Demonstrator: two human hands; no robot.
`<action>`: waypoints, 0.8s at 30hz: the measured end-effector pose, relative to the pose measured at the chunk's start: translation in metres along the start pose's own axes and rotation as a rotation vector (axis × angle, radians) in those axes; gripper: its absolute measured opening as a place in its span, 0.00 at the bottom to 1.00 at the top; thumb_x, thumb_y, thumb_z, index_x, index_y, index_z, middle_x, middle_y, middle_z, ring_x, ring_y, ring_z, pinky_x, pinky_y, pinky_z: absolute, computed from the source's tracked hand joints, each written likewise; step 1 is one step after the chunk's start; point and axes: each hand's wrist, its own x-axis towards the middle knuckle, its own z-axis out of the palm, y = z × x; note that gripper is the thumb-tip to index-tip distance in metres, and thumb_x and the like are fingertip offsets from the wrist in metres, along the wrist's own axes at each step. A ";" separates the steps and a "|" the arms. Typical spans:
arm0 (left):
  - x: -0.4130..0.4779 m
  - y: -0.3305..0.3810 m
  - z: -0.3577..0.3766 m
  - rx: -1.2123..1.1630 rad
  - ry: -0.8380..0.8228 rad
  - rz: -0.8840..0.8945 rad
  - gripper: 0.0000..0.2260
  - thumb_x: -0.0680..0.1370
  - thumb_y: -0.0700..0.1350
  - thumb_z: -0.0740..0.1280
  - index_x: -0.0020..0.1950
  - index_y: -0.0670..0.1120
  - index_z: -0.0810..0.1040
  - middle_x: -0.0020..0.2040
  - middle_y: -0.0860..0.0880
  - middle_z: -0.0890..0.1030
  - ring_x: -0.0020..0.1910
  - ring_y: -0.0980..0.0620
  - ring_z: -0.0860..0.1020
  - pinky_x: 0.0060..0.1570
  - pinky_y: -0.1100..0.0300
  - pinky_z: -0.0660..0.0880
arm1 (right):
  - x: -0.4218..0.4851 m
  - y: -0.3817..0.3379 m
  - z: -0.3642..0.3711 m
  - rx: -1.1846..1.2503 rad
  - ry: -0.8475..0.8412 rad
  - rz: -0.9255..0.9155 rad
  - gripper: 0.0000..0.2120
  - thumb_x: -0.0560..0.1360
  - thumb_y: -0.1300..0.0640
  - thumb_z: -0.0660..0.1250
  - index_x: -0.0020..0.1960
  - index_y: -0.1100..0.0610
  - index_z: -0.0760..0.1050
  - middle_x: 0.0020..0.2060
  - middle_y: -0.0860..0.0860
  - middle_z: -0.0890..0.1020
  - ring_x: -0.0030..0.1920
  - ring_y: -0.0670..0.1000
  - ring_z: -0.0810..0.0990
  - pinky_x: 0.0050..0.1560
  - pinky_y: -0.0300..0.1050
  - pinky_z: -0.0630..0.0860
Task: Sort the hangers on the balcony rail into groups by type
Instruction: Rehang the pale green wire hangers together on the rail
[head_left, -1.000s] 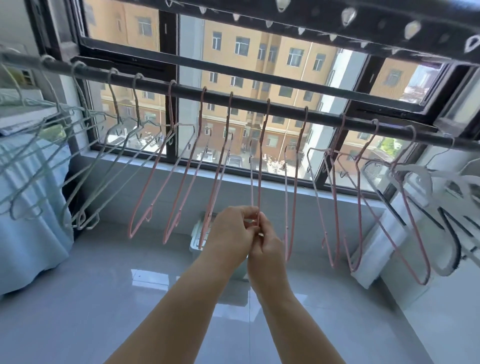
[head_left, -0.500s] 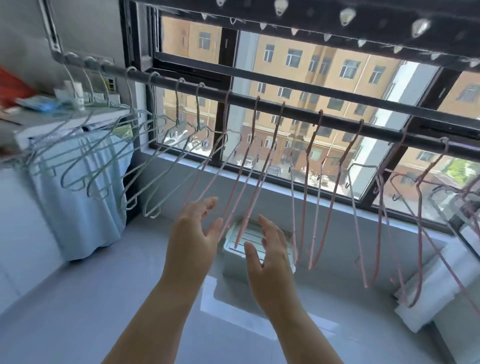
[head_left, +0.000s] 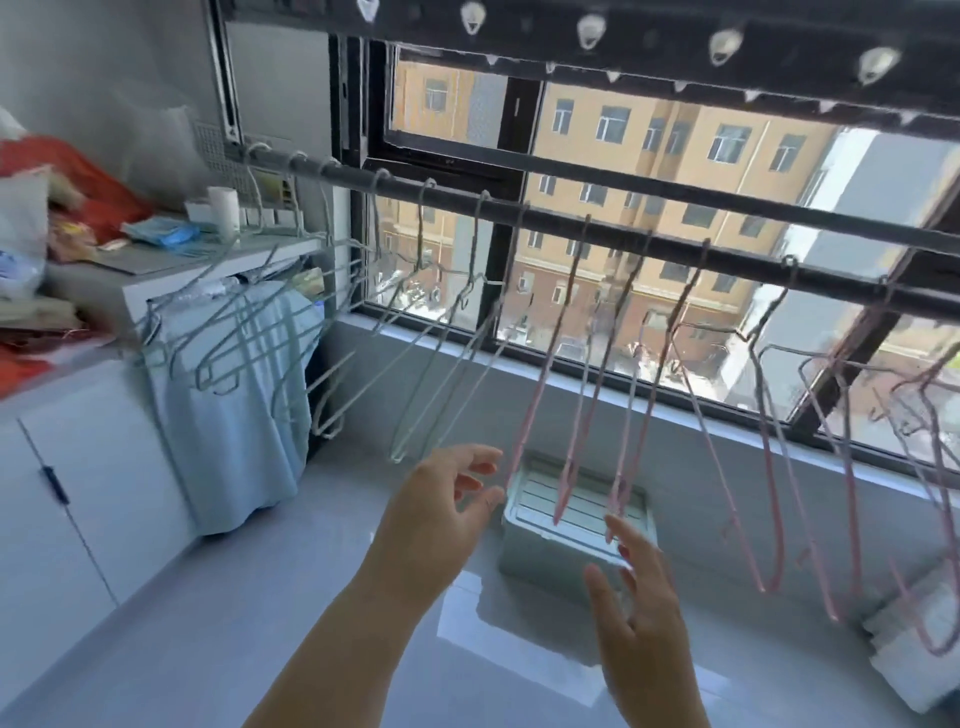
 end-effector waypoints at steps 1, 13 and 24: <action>0.001 -0.005 -0.007 0.001 0.005 0.006 0.13 0.73 0.42 0.69 0.55 0.54 0.76 0.47 0.59 0.79 0.46 0.63 0.76 0.45 0.78 0.70 | -0.001 -0.002 0.004 -0.009 0.033 0.016 0.19 0.67 0.50 0.60 0.57 0.39 0.66 0.60 0.49 0.73 0.64 0.51 0.70 0.67 0.51 0.65; 0.043 -0.040 -0.071 0.113 0.179 0.160 0.18 0.73 0.39 0.68 0.63 0.48 0.72 0.58 0.49 0.75 0.56 0.49 0.75 0.59 0.51 0.73 | 0.075 -0.098 0.064 -0.191 0.115 -0.130 0.20 0.76 0.58 0.60 0.67 0.57 0.66 0.64 0.52 0.71 0.67 0.49 0.66 0.64 0.36 0.57; 0.080 -0.060 -0.073 0.084 -0.135 -0.129 0.18 0.77 0.46 0.62 0.66 0.43 0.70 0.52 0.47 0.79 0.47 0.53 0.74 0.48 0.62 0.67 | 0.129 -0.123 0.144 0.070 0.022 0.364 0.19 0.78 0.60 0.56 0.67 0.62 0.61 0.61 0.61 0.73 0.59 0.60 0.73 0.58 0.51 0.70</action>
